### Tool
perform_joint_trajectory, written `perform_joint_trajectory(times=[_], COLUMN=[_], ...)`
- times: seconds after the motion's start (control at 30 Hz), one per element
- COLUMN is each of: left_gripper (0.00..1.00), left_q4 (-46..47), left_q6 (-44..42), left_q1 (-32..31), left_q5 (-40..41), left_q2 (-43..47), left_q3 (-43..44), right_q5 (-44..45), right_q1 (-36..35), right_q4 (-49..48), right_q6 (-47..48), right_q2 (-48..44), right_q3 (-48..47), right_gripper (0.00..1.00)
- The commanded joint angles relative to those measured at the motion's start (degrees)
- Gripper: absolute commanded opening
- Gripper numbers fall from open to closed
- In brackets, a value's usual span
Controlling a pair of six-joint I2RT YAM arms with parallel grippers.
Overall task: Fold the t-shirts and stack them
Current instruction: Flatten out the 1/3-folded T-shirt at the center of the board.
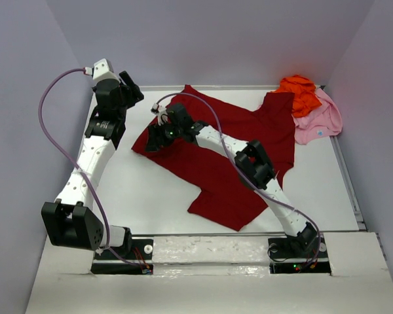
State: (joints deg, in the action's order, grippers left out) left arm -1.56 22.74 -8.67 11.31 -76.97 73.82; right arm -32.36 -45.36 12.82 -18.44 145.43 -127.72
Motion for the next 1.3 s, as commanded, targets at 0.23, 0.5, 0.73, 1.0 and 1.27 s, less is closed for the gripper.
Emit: perform_joint_trajectory(times=[0.23, 0.5, 0.73, 1.0, 1.27], left_gripper=[0.74, 0.74, 0.76, 0.76, 0.76], left_q4=[2.4, 2.3, 2.2, 2.1, 2.0], left_q6=[-1.0, -0.8, -0.8, -0.8, -0.8], left_q1=[-0.4, -0.4, -0.4, -0.2, -0.2], left_q5=[-0.7, -1.4, -1.2, -0.8, -1.1], left_q2=[0.6, 0.0, 0.0, 0.1, -0.6], left_q3=[-0.1, 0.0, 0.1, 0.2, 0.3], right_q5=[-2.4, 1.5, 3.6, 4.7, 5.1], right_q1=[-0.2, -0.7, -2.5, -7.5, -14.0], right_q4=[-6.8, -6.8, -5.0, -7.1, -9.3], right_q6=[-1.7, 0.0, 2.9, 3.6, 1.9], right_q2=[2.1, -0.9, -6.0, -17.4, -19.7], right_q3=[5.2, 11.2, 20.4, 41.8, 48.4], right_gripper=[0.63, 0.08, 0.00, 0.00, 0.00])
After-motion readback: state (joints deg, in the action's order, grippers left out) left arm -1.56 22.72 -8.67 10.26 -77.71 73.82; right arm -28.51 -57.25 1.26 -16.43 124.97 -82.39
